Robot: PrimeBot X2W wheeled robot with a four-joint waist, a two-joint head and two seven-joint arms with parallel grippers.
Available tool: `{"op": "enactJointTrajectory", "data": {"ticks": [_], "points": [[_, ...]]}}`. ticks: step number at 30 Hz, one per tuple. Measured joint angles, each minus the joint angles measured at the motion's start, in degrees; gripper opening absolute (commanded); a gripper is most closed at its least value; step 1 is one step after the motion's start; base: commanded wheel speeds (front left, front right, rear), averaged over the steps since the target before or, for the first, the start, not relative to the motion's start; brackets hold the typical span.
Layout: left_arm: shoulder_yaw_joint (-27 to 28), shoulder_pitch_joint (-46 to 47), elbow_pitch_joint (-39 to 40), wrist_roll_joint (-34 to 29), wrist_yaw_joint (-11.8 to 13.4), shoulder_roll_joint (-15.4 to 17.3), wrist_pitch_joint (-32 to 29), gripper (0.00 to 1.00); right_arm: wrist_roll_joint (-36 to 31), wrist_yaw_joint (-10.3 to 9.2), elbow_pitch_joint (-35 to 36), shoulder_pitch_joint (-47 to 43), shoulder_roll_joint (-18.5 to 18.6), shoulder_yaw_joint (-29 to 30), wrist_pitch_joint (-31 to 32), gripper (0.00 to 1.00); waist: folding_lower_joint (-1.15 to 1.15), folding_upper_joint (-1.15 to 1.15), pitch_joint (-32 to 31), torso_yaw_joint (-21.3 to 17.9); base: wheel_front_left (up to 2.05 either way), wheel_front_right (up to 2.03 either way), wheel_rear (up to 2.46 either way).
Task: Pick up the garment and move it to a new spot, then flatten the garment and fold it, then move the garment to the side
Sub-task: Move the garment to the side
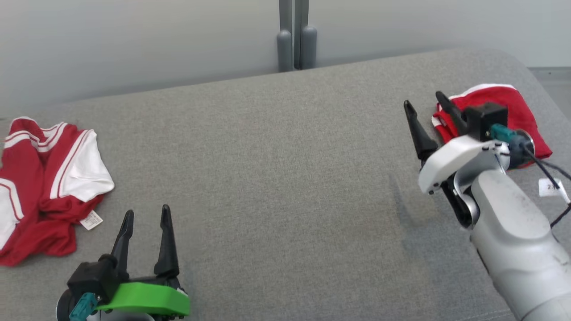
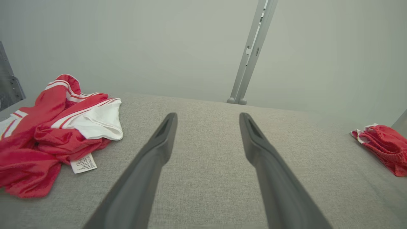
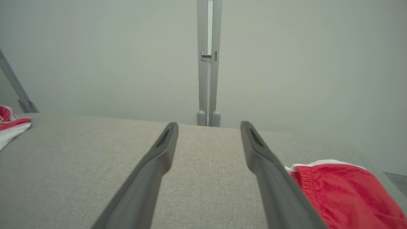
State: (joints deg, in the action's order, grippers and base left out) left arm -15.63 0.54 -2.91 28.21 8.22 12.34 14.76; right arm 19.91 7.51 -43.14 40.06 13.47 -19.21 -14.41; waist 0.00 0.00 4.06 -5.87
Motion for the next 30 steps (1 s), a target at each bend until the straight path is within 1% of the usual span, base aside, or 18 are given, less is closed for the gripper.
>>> {"op": "enactJointTrajectory", "data": {"ticks": [3, 6, 11, 15, 21, 25, 30], "points": [[0.9, -2.0, -0.1, 0.3, 0.4, 0.3, 0.0, 1.00, -0.3, 0.00, 4.8, -5.9, -1.2, 3.0, -0.1, 1.00, 0.00, 0.00, -2.2, 0.9, 0.00, 0.00, 0.00], [1.8, -3.5, 0.1, 0.4, 0.5, 0.5, 0.0, 1.00, -3.0, 0.00, 10.0, -11.7, -2.7, 6.7, -0.1, 1.00, 0.00, 0.00, -3.7, 2.0, 0.00, 0.00, 0.00], [2.6, -5.7, 0.3, 0.4, 0.5, 0.9, 0.2, 1.00, -7.4, 0.00, 18.9, -21.5, -7.7, 13.3, 1.3, 1.00, 0.00, 0.00, -5.2, 3.8, 0.00, 0.00, 0.00], [2.9, -6.4, 1.0, 0.2, 0.0, 1.0, 0.2, 1.00, -9.0, 0.00, 25.8, -28.7, -10.0, 15.0, 4.1, 1.00, 0.00, 0.00, -5.7, 4.8, 0.00, 0.00, 0.00], [3.4, -7.2, 0.9, 0.2, -0.7, 1.2, 0.2, 1.00, -10.0, -0.01, 33.7, -34.2, -10.5, 17.2, 5.9, 1.00, 0.00, 0.00, -5.8, 5.0, 0.00, 0.00, 0.00], [3.4, -7.2, 0.4, 0.4, -1.6, 1.3, 0.2, 1.00, -9.7, -0.01, 36.0, -35.4, -10.6, 17.2, 6.6, 1.00, 0.00, 0.00, -5.7, 4.9, 0.00, 0.00, 0.00], [3.4, -7.1, -0.6, 0.9, -2.2, 1.7, 0.2, 1.00, -9.6, -0.01, 37.3, -35.9, -10.6, 17.3, 7.6, 1.00, 0.00, 0.00, -5.7, 4.8, 0.00, 0.00, 0.00]]}}
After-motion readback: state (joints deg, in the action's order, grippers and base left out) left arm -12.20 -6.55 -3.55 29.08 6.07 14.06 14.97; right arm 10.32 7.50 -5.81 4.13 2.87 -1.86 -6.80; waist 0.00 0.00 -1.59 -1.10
